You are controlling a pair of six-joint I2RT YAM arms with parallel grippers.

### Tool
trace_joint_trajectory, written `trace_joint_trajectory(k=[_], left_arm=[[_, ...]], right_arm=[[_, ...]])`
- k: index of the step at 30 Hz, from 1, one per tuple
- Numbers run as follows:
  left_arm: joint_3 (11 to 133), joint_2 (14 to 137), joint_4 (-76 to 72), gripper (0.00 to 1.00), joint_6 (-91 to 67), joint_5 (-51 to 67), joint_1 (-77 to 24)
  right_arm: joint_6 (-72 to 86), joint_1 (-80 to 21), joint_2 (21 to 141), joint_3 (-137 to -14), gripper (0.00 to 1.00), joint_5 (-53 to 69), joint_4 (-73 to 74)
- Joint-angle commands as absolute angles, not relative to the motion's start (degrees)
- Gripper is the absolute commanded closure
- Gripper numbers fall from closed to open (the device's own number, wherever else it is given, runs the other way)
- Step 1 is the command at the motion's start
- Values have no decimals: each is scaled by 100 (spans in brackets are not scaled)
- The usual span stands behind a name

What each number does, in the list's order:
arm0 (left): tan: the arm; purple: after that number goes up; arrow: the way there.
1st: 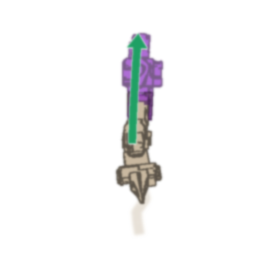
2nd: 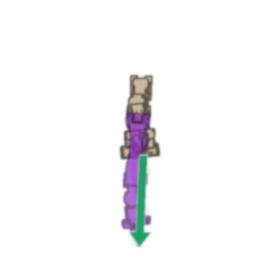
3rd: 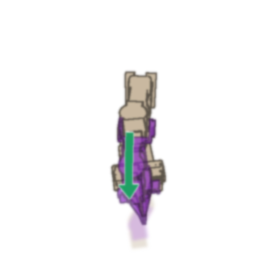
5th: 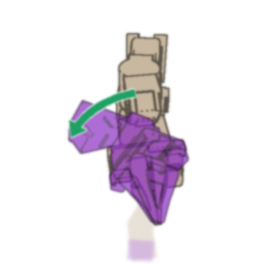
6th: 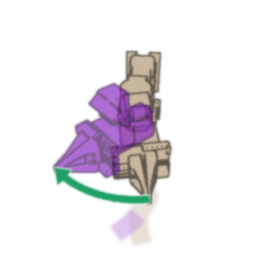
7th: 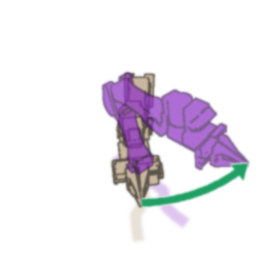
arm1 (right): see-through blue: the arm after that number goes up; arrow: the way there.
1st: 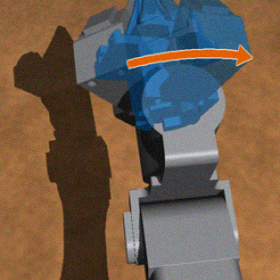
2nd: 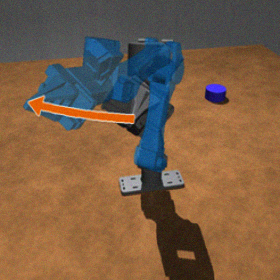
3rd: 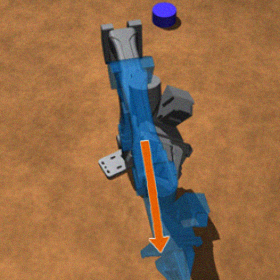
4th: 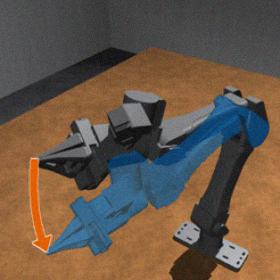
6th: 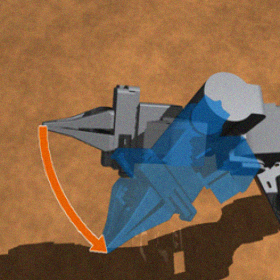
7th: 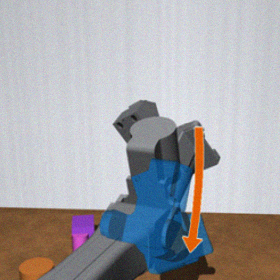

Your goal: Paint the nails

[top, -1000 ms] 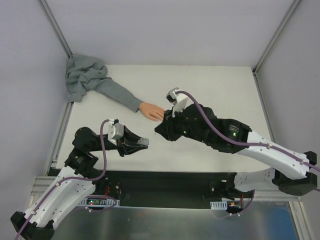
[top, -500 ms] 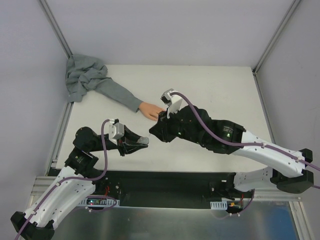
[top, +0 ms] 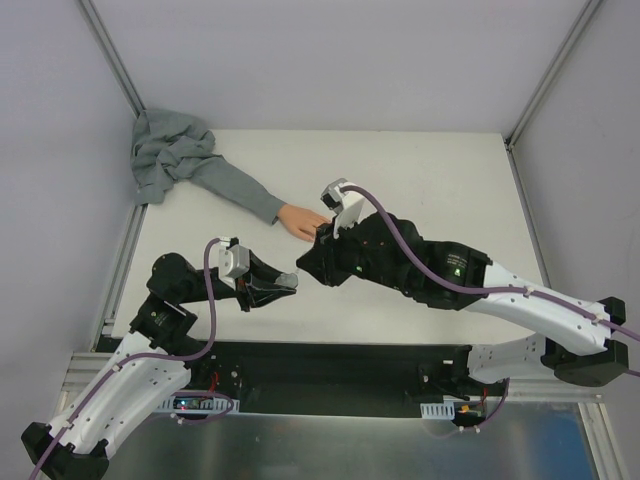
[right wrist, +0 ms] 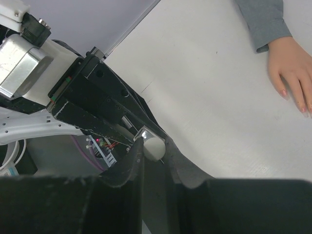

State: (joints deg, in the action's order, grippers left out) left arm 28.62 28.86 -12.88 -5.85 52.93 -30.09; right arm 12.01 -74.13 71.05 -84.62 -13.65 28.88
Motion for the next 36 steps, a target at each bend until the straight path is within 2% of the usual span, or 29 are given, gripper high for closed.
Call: trace_joint_trajectory(k=[1, 36], left_arm=[[2944, 2865, -1477, 100, -439, 5256, -3076], [2918, 2769, -1477, 100, -422, 5212, -3076]], right_arm=[[1301, -7436, 7145, -8578, 99, -1354, 2619], [1389, -7453, 7189, -8288, 99, -1248, 2496]])
